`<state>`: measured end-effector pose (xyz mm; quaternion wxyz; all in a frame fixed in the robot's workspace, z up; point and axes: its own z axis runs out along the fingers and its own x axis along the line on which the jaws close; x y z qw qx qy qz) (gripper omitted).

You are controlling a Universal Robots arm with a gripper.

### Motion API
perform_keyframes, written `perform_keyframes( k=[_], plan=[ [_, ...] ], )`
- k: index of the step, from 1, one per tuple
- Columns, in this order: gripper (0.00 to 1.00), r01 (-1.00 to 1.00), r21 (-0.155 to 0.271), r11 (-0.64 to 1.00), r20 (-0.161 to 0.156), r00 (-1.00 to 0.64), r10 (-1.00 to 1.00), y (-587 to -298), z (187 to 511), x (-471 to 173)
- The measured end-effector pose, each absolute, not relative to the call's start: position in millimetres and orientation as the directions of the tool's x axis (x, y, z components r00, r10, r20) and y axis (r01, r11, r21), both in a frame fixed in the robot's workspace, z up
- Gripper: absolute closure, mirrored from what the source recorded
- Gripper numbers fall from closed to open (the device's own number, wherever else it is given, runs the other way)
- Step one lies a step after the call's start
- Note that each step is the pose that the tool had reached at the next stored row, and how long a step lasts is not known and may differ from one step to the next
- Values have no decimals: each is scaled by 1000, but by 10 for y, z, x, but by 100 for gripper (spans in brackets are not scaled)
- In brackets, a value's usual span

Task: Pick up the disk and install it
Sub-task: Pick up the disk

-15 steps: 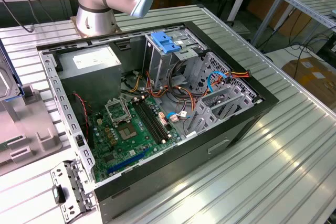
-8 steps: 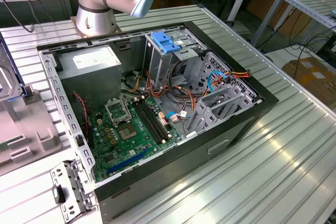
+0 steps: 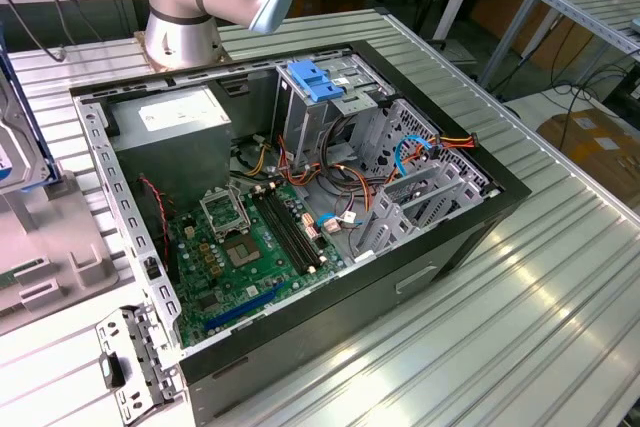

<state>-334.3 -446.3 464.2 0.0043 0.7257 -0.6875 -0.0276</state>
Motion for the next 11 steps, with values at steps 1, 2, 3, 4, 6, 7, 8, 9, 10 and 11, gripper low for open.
perform_keyframes(
  k=[1, 2, 3, 4, 6, 7, 8, 9, 10, 11],
  plan=[
    [63, -998, 44, -55, -34, 53, -998, -4464, 4642, -3339],
    [63, -998, 44, -55, -34, 53, -998, -4465, 4641, -3334],
    [63, -998, 44, -55, -34, 53, -998, -4465, 4642, -3330],
    [63, -998, 44, -55, -34, 53, -998, -4466, 4642, -3326],
    [63, -998, 44, -55, -34, 53, -998, -4469, 4641, -3310],
    [63, -998, 44, -55, -34, 53, -998, -4470, 4641, -3304],
    [63, -998, 44, -55, -34, 53, -998, -4471, 4641, -3299],
    [63, -998, 44, -55, -34, 53, -998, -4472, 4641, -3293],
    [63, -998, 44, -55, -34, 53, -998, -4472, 4641, -3288],
    [63, -998, 44, -55, -34, 53, -998, -4473, 4641, -3282]
  ],
)
